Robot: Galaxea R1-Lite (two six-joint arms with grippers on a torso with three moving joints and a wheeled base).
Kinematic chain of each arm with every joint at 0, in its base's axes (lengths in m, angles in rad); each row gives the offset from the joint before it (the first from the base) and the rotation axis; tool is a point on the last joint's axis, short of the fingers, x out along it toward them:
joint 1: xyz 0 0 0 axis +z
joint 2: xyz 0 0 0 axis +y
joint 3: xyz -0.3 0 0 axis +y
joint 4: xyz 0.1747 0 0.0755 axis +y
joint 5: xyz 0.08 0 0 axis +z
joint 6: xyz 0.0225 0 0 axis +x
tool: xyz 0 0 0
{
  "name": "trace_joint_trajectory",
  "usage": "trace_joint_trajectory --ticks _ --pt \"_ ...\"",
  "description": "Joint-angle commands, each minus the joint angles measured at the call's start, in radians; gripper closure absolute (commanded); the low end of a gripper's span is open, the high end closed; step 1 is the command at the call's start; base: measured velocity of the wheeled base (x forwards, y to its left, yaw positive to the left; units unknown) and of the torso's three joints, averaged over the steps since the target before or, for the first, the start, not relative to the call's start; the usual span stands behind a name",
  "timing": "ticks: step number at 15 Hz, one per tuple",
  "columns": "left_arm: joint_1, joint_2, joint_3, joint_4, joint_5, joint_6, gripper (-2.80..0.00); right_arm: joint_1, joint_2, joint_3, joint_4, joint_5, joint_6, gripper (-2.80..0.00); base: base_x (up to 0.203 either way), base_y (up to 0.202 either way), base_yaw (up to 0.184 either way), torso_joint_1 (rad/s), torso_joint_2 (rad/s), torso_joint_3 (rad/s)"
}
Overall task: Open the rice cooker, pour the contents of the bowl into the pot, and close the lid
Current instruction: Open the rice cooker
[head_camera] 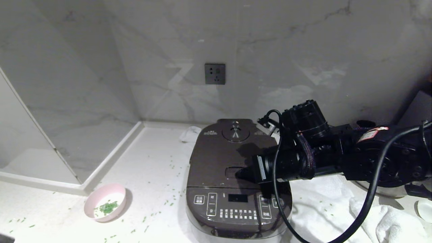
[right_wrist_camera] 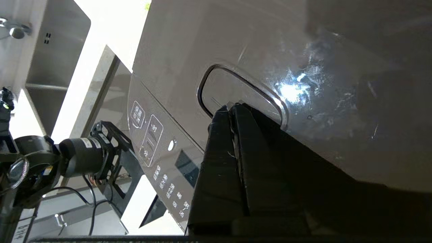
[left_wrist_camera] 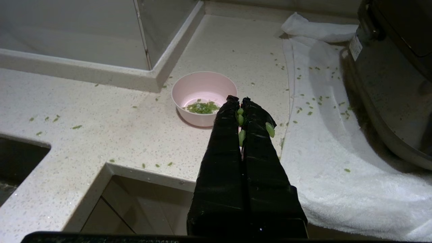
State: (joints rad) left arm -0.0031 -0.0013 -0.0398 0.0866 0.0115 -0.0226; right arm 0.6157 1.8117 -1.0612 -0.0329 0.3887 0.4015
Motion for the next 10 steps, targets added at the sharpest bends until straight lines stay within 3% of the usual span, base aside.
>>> trace_joint_trajectory --ticks 1,10 --pt "0.0 0.0 0.0 0.001 0.001 0.0 0.0 0.001 0.003 0.031 -0.025 -0.003 0.003 0.0 0.0 0.0 0.0 0.0 0.0 0.0" --pt "0.0 0.0 0.0 0.001 -0.001 0.0 0.0 0.04 -0.177 -0.05 -0.044 -0.009 0.005 0.0 0.0 0.0 0.0 0.0 0.0 0.0"
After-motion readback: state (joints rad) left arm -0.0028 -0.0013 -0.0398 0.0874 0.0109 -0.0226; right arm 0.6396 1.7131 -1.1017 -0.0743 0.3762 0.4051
